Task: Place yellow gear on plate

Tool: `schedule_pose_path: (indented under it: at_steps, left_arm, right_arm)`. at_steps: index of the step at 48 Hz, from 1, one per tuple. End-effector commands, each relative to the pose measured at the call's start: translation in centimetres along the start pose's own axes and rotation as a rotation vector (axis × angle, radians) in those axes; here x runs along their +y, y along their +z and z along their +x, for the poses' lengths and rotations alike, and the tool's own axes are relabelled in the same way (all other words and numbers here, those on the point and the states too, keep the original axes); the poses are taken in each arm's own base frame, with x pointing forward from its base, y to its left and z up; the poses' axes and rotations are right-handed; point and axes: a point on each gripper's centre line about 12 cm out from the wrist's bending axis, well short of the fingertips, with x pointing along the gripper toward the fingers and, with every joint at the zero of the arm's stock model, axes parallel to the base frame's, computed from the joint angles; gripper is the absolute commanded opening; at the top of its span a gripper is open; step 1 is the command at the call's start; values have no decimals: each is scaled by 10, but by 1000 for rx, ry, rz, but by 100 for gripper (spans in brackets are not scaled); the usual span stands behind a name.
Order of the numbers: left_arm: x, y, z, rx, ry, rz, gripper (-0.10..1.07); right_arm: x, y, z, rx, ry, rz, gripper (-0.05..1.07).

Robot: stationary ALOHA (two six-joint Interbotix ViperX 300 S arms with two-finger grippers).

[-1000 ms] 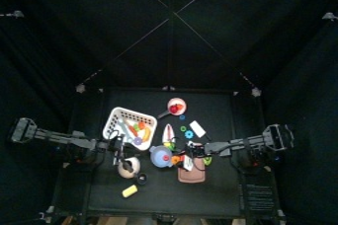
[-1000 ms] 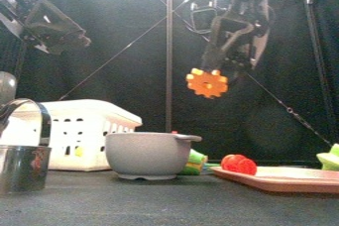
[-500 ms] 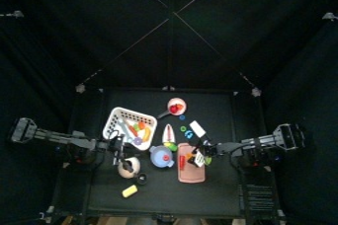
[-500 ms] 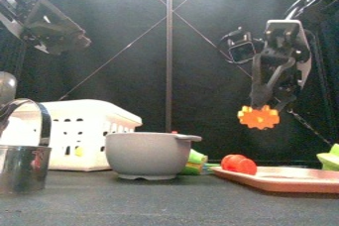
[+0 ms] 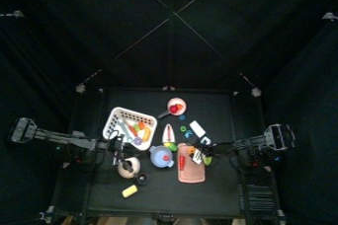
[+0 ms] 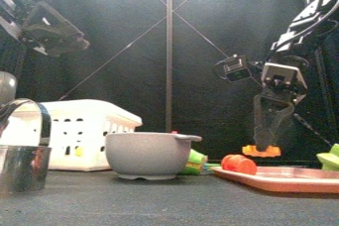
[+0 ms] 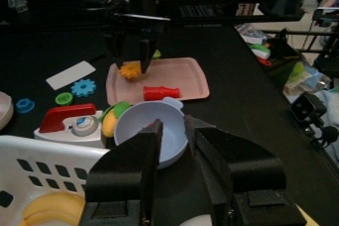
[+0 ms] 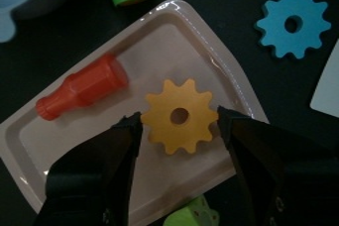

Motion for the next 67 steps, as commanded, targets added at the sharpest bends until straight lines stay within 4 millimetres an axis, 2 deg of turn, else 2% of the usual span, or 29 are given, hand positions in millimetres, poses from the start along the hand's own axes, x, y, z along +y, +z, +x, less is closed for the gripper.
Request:
schedule_pose_path:
  at_steps: [1, 11, 25, 59, 67]
  left_arm:
    - [0, 7, 1, -23, 2, -3, 68]
    - [1, 6, 1, -20, 4, -4, 68]
    - [1, 6, 1, -20, 4, -4, 68]
    - [1, 4, 1, -12, 6, -17, 68]
    - [2, 0, 1, 23, 13, -49, 68]
  right_arm:
    - [3, 9, -3, -23, 11, 14, 71]
    - [2, 8, 0, -13, 5, 22, 82]
    - [3, 18, 3, -23, -1, 29, 97]
    - [9, 30, 1, -33, -19, 20, 100]
    - [11, 42, -3, -55, -20, 33, 100]
